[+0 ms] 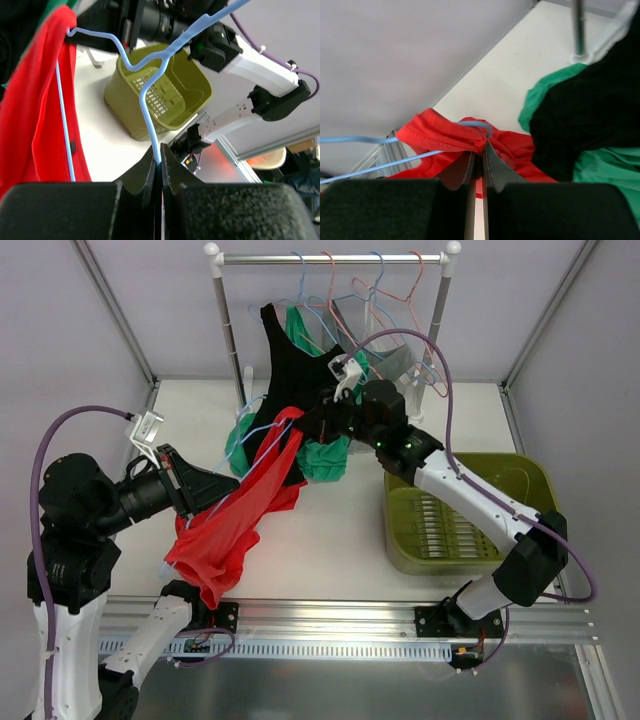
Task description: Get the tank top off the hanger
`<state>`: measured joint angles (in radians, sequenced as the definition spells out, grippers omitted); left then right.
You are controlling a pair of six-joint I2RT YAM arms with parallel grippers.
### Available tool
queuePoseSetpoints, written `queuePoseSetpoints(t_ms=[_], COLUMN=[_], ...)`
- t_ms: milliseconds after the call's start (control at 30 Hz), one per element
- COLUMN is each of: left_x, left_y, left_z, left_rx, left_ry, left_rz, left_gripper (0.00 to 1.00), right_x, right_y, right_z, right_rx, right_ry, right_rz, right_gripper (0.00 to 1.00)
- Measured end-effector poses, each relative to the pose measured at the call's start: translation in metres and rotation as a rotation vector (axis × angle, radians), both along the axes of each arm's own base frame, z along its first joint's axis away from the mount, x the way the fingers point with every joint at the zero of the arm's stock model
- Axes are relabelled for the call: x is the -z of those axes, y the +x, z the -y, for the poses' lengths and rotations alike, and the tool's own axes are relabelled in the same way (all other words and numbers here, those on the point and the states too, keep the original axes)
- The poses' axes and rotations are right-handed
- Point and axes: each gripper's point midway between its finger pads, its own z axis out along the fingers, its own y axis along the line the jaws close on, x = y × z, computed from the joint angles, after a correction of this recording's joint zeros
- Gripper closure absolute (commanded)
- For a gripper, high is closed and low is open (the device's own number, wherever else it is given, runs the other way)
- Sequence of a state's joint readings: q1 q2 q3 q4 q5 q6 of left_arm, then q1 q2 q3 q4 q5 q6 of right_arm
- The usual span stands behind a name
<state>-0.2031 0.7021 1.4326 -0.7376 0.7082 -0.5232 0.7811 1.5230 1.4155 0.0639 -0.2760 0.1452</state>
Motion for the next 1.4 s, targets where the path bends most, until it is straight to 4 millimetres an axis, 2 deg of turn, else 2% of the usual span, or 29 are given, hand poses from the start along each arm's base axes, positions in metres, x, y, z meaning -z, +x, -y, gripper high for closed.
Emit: queuePoseSetpoints(t_ms=[167, 233, 300, 367, 500, 600, 700, 800, 900, 1000, 1067, 1133, 1200, 1267, 1400], left_x=[0.006, 0.005, -0.003, -0.026, -0.080, -0.114, -0.141, -0.160, -0.173, -0.167, -0.149, -0.130, -0.116, -0.105, -0.082], left_y=[0.006, 0.005, 0.006, 0.007, 0.013, 0.019, 0.032, 0.068, 0.121, 0.179, 0.212, 0.234, 0.242, 0.239, 0.218], left_z=[0.008, 0.011, 0.013, 0.014, 0.007, -0.005, -0.015, -0.019, -0.013, -0.001, 0.008, 0.015, 0.017, 0.015, 0.005], left_rx=[0.064, 0.097, 0.112, 0.114, 0.033, -0.074, -0.164, -0.239, -0.272, -0.272, -0.257, -0.243, -0.243, -0.252, -0.289], left_ry=[0.013, 0.013, 0.010, 0.002, -0.035, -0.102, -0.173, -0.213, -0.219, -0.212, -0.203, -0.195, -0.192, -0.195, -0.217], left_rz=[-0.035, -0.041, -0.036, 0.009, 0.190, 0.384, 0.576, 0.692, 0.750, 0.749, 0.713, 0.659, 0.621, 0.603, 0.601], left_gripper=[1.00, 1.00, 1.00, 1.00, 1.00, 1.00, 1.00, 1.00, 1.00, 1.00, 1.00, 1.00, 1.00, 1.00, 1.00], right_x=[0.007, 0.005, 0.006, 0.011, 0.029, 0.051, 0.055, 0.051, 0.051, 0.059, 0.067, 0.071, 0.076, 0.081, 0.098], right_y=[0.051, 0.066, 0.074, 0.071, 0.037, -0.010, -0.051, -0.076, -0.096, -0.120, -0.132, -0.139, -0.141, -0.143, -0.146], right_z=[0.048, 0.060, 0.065, 0.062, 0.053, 0.053, 0.062, 0.081, 0.099, 0.116, 0.126, 0.132, 0.135, 0.136, 0.123], right_rx=[0.150, 0.187, 0.196, 0.172, 0.070, -0.015, -0.079, -0.096, -0.107, -0.124, -0.136, -0.138, -0.139, -0.146, -0.208], right_ry=[-0.009, 0.001, 0.008, 0.011, 0.019, -0.010, -0.018, -0.028, -0.054, -0.078, -0.100, -0.123, -0.139, -0.155, -0.189], right_rz=[-0.059, -0.075, -0.091, -0.115, -0.158, -0.194, -0.188, -0.151, -0.115, -0.093, -0.094, -0.097, -0.102, -0.115, -0.166], right_gripper=[1.00, 1.00, 1.00, 1.00, 1.00, 1.00, 1.00, 1.00, 1.00, 1.00, 1.00, 1.00, 1.00, 1.00, 1.00])
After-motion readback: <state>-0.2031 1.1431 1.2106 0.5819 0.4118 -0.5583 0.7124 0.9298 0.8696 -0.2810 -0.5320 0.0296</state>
